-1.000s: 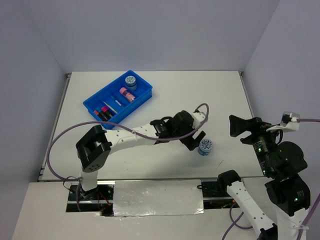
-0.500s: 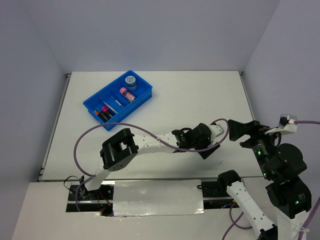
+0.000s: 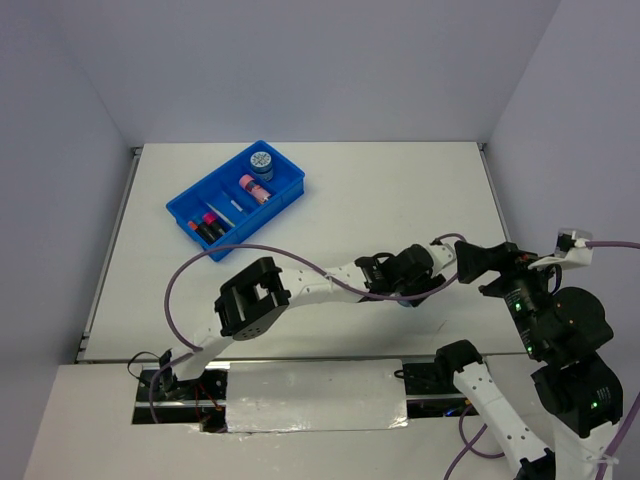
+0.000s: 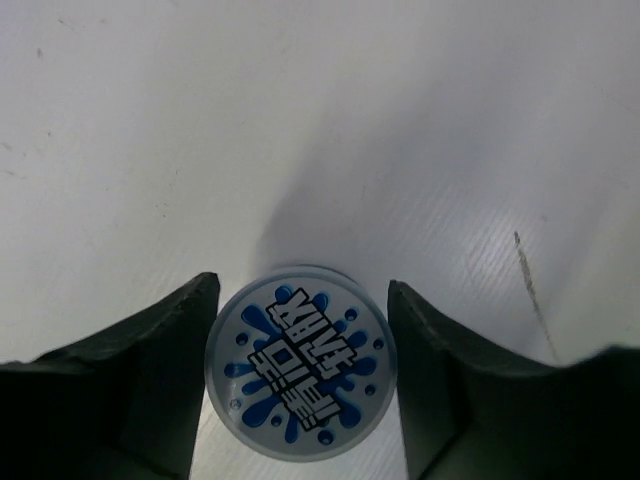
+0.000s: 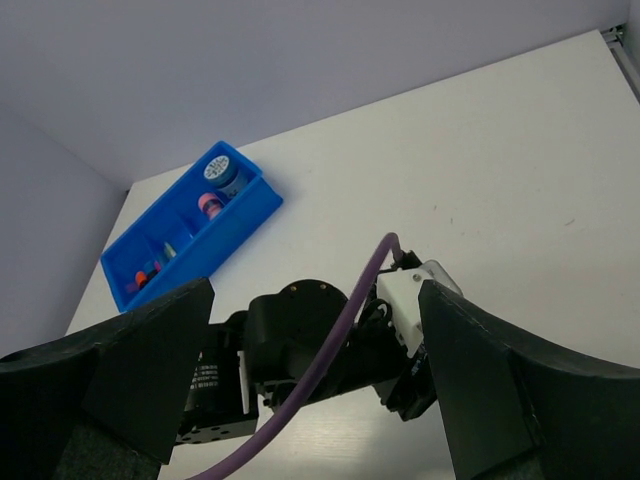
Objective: Sort the stationery into containers
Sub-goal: Pick up the stationery from the center of the board.
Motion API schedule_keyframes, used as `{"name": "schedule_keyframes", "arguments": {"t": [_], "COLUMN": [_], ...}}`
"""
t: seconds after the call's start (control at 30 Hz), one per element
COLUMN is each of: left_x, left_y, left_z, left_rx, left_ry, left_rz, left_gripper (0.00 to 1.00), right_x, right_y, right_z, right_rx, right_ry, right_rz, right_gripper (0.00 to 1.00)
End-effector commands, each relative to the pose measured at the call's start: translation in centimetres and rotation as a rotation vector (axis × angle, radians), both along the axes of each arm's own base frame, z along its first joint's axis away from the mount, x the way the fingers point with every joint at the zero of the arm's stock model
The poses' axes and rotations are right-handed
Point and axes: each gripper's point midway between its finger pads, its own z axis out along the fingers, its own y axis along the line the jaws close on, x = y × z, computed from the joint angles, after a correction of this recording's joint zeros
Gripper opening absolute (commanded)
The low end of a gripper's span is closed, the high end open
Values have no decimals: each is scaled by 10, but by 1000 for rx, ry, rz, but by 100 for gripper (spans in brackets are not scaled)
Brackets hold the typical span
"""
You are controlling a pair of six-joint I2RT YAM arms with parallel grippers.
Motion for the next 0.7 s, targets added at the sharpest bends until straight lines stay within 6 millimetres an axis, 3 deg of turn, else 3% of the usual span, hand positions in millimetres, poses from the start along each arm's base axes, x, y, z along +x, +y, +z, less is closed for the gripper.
{"name": "schedule_keyframes", "arguments": {"t": [0.0,0.07,0.1,0.2,0.43,0.6,0.67], "left_x": [5,5,6,12,52,104,135], "left_y": [-6,-2,0,11,51,101,130], "left_z": [4,7,7,19,62,106,122], "left_rx": [6,13,17,7,-53,-93,-103], "left_ry": [-34,-32,-33,-31,-35,-75,-98], "left_rz": [-13,-7,0,22,142,299,396], "left_gripper": [57,35,17,0,0,0,0], "right_x": [-3,-2,-1,1,4,7,10], "right_y": [0,1,2,4,7,9,10], "right_z": [2,3,2,2,2,1,-1], "right_rx": [-17,-16,-14,-11,-1,0,0], "right_ry": [-17,-20,-20,-20,-25,-25,-20], "right_rz": [13,16,16,25,34,37,38], "right_gripper": [91,91,92,92,92,92,92]}}
